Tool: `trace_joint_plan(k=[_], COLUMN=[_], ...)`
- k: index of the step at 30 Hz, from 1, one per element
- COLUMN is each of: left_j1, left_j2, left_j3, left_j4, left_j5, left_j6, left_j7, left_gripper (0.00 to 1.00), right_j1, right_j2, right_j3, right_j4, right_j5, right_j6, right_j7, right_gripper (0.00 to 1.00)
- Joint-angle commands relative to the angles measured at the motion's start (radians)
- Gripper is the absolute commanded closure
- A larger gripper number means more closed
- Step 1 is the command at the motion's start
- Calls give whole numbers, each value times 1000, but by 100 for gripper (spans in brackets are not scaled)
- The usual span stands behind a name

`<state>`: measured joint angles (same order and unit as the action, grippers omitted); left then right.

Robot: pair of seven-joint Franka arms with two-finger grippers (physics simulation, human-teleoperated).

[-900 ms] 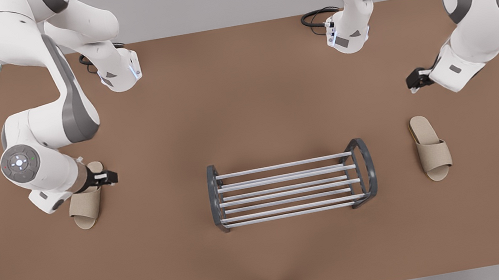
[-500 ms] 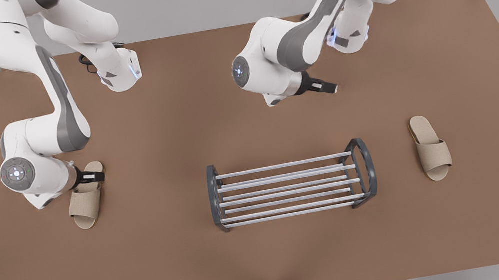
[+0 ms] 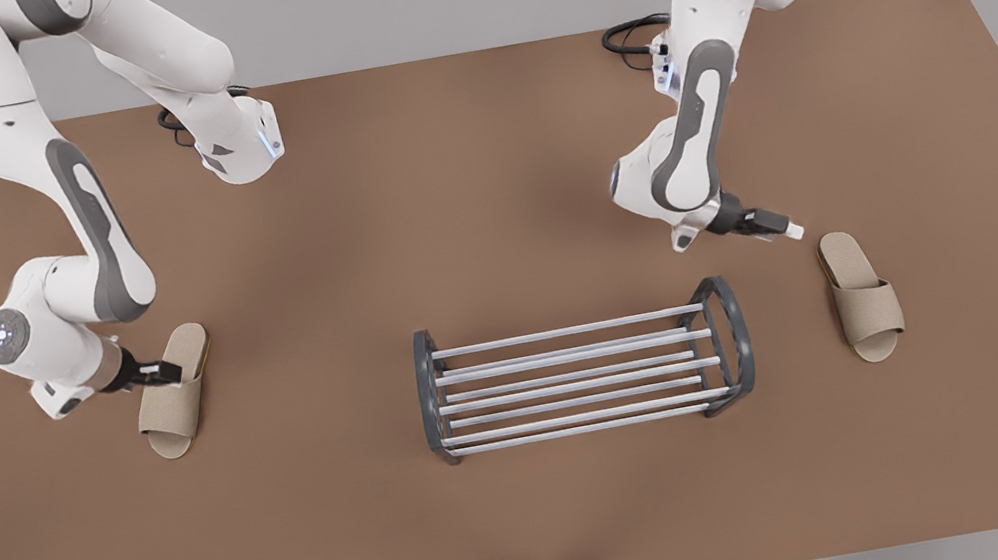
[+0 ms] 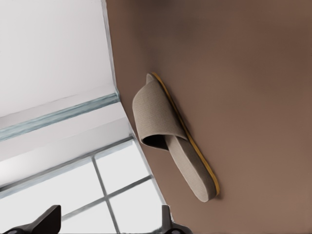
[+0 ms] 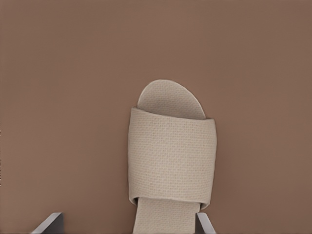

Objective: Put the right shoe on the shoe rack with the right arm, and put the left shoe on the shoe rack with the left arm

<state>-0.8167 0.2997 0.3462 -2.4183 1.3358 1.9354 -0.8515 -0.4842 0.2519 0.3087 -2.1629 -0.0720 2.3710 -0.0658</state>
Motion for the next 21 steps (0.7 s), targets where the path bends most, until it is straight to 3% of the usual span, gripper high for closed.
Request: trace_joint_plan(k=[1,2,4,6,10,13,17,21], left_j1=[45,105,171,168,172,257,381,438], left_j2=[6,6,-1,-25,-17,-7,49,95], left_j3=[5,8,13,95,106,106,106,106], left_j4=[13,18,25,13,2,7,10,47], left_j5=[198,396,569,700,808,1207,1370,1370], left_j6=[428,421,424,428,543,718,718,715], left_j7=[-2197,-2681,-2974,-2980,-2973,-2980,-2977,-2973], left_gripper=[0,0,0,0,0,0,0,0], right_j1=[-19,-63,-94,-122,-177,-192,-209,-209], right_j2=[-3,-5,-3,-3,1,6,-5,1], right_j3=[18,59,75,75,75,75,78,90], right_j4=[-21,-35,-54,-60,-52,-75,-163,-155], right_j5=[28,28,28,28,28,28,28,28], right_j6=[128,129,149,149,178,232,281,329], right_j7=[-408,-416,-437,-474,-520,-545,-537,-532], right_gripper=[0,0,0,0,0,0,0,0])
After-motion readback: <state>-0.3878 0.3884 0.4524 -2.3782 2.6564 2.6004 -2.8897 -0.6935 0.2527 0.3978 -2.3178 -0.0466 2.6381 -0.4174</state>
